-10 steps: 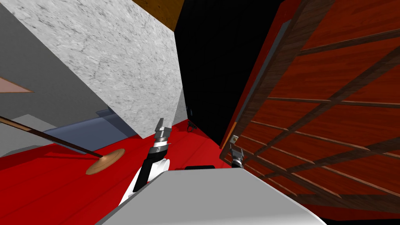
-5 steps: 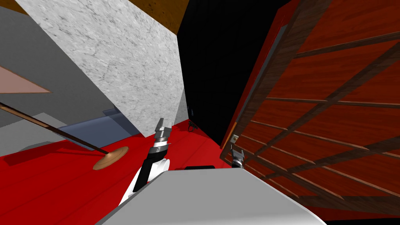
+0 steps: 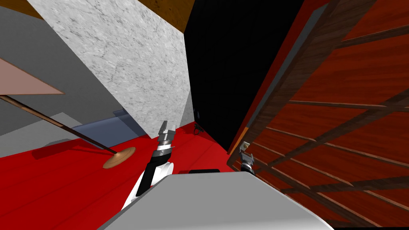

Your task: Pull the door open

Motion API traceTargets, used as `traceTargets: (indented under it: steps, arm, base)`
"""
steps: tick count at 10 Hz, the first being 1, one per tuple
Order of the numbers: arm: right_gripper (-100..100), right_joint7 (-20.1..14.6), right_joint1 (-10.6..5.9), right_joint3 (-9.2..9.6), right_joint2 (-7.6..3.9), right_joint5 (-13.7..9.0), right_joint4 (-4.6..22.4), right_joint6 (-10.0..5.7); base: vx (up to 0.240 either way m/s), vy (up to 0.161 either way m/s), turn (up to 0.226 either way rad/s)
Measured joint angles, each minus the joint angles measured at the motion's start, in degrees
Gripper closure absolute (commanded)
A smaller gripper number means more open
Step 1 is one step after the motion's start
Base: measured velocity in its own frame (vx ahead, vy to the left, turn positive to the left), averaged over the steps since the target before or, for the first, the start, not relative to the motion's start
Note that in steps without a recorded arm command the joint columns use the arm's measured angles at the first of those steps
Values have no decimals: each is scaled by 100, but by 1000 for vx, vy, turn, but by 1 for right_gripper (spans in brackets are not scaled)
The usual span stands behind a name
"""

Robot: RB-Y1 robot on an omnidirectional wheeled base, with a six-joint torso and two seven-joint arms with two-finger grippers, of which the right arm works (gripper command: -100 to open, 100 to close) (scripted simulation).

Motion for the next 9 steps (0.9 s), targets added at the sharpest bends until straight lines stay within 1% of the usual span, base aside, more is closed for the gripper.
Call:
traceTargets:
  steps: [1,2,3,4,5,7,8,9]
  arm:
    - [-100,-188,-137,-118,-21,110,297,-3]
    - [-100,-309,-112,-267,-56,196,325,39]
    - [-100,-455,-191,-405,-95,293,509,71]
    - [-100,-621,-214,-538,-152,386,640,98]
    - [-100,-801,-294,-648,-187,484,860,92]
    - [-100,-1015,-309,-865,-262,611,982,166]
    - [100,-1034,-310,-876,-266,617,988,173]
    - [100,-1024,-304,-874,-267,609,988,168]
  base:
    - [92,-10,86]
    - [78,-11,106]
    - [83,-17,124]
    - [78,-13,108]
    - [57,-13,95]
    - [32,-12,33]
    - [-3,0,-18]
    - [-13,-5,-27]
